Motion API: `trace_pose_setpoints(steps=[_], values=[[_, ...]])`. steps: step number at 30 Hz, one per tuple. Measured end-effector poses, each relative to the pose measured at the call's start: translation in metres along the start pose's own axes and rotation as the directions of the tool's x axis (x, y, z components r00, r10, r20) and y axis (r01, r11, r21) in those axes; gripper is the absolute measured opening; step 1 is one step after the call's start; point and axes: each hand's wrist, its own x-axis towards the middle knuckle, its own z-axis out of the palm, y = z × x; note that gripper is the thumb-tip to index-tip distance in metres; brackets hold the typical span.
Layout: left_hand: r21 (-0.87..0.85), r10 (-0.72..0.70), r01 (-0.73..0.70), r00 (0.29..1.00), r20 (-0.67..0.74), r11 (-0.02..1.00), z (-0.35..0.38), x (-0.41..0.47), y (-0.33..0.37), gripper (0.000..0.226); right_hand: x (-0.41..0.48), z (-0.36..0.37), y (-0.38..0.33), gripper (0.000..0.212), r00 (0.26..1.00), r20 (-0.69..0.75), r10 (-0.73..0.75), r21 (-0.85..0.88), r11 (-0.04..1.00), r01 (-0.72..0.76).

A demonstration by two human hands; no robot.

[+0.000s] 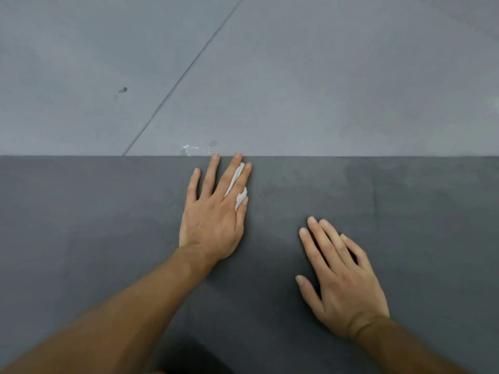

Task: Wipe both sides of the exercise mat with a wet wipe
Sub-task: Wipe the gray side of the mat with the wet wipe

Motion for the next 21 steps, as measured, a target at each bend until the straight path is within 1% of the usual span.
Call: trace_pose_setpoints(steps=[7, 9, 11, 13, 14, 15, 18, 21], values=[[0.015, 0.045, -0.046, 0.999, 0.013, 0.999, -0.004, -0.001, -0.001, 0.059, 0.000, -0.006, -0.004, 0.072, 0.997, 0.077, 0.027, 0.001, 1.000, -0.027], [0.010, 0.054, -0.054, 0.998, 0.016, 0.998, -0.004, -0.003, -0.003, 0.059, 0.002, -0.009, -0.010, 0.071, 0.995, 0.077, 0.070, 0.003, 0.997, -0.071], [-0.006, 0.065, -0.065, 0.998, 0.009, 0.998, -0.003, -0.002, -0.003, 0.060, 0.012, -0.009, -0.014, 0.070, 0.978, 0.036, 0.206, 0.026, 0.978, -0.207], [-0.022, 0.070, -0.070, 0.998, 0.010, 0.997, -0.003, -0.001, -0.003, 0.061, 0.028, -0.010, -0.016, 0.070, 0.918, -0.005, 0.396, 0.070, 0.916, -0.394], [-0.032, 0.068, -0.068, 0.998, 0.011, 0.997, -0.003, -0.002, -0.004, 0.061, 0.034, -0.010, -0.017, 0.070, 0.889, -0.017, 0.458, 0.082, 0.886, -0.456], [-0.043, 0.068, -0.067, 0.998, 0.010, 0.997, -0.003, -0.001, -0.004, 0.061, 0.039, -0.009, -0.019, 0.071, 0.872, -0.029, 0.489, 0.076, 0.871, -0.485], [-0.082, 0.062, -0.062, 0.998, 0.001, 0.995, -0.003, -0.002, -0.003, 0.061, 0.040, -0.004, -0.023, 0.072, 0.874, -0.053, 0.483, 0.048, 0.875, -0.481], [-0.132, 0.023, -0.024, 1.000, -0.005, 0.991, -0.002, 0.001, 0.007, 0.062, 0.040, -0.002, -0.021, 0.072, 0.872, -0.084, 0.482, 0.052, 0.876, -0.479]])
